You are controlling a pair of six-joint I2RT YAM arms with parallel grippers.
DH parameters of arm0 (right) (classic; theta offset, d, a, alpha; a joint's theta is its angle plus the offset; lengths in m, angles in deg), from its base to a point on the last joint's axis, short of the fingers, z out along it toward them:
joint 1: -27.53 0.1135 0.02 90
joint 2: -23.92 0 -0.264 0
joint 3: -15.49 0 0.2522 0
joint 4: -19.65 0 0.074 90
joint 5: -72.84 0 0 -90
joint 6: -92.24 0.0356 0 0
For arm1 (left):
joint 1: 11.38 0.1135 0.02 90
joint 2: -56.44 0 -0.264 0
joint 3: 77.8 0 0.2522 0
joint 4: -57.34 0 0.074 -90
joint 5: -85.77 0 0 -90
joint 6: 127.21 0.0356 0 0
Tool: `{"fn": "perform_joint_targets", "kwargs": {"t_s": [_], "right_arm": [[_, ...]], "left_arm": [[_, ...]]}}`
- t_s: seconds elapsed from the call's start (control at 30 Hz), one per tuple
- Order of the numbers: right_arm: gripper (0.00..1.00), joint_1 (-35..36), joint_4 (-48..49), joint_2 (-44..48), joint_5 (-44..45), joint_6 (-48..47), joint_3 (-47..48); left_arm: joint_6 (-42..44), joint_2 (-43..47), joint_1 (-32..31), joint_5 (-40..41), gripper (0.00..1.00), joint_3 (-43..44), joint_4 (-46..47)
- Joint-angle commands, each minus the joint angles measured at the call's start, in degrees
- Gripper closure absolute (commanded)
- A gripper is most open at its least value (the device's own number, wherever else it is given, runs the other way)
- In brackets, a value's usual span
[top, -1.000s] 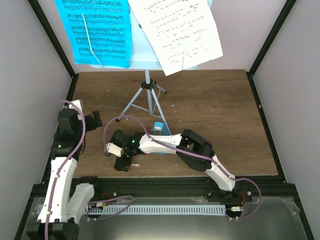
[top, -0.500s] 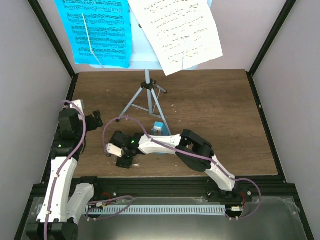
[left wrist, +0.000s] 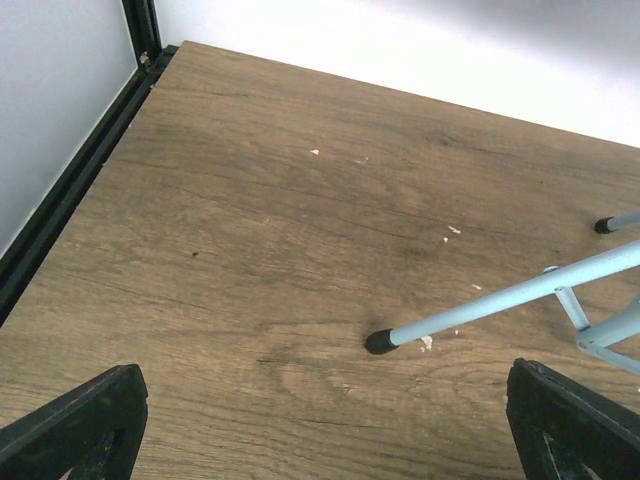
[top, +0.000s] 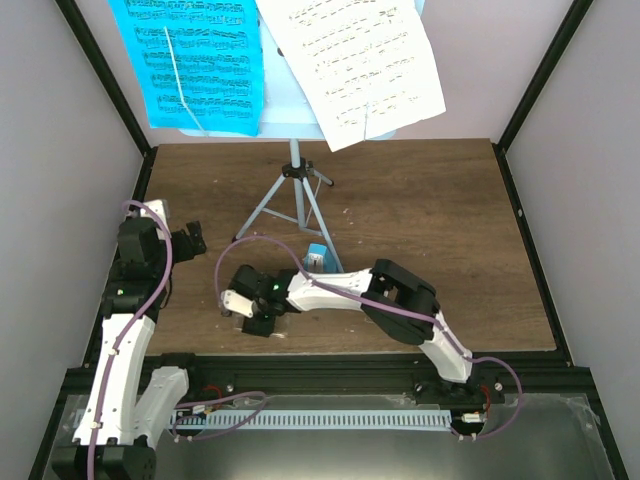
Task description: Pack up the instrument practice props
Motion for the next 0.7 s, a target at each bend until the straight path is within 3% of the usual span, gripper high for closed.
{"fn": "perform_joint_targets", "kwargs": {"t_s": [0.0, 0.27, 0.43, 0.67], "right_arm": [[0.41, 0.2, 3.1, 5.8, -0.6, 0.4, -3.6], [0.45, 0.2, 11.4, 18.8, -5.3, 3.5, -12.3], [0.46, 0.2, 14.8, 30.8, -5.9, 6.9, -18.5], [0.46, -0.3, 15.7, 50.8, 2.3, 12.2, -27.1]], "left_arm": [[0.8, 0.6, -0.1, 0.2, 0.01, -0.3, 0.6], [1.2, 0.5, -0.3, -2.6, 0.00, -1.0, 1.3], [2.3, -1.0, -1.1, -13.5, 0.05, -1.6, 3.1], [-2.2, -4.4, -8.2, -21.5, 0.14, -1.5, 1.8]]}}
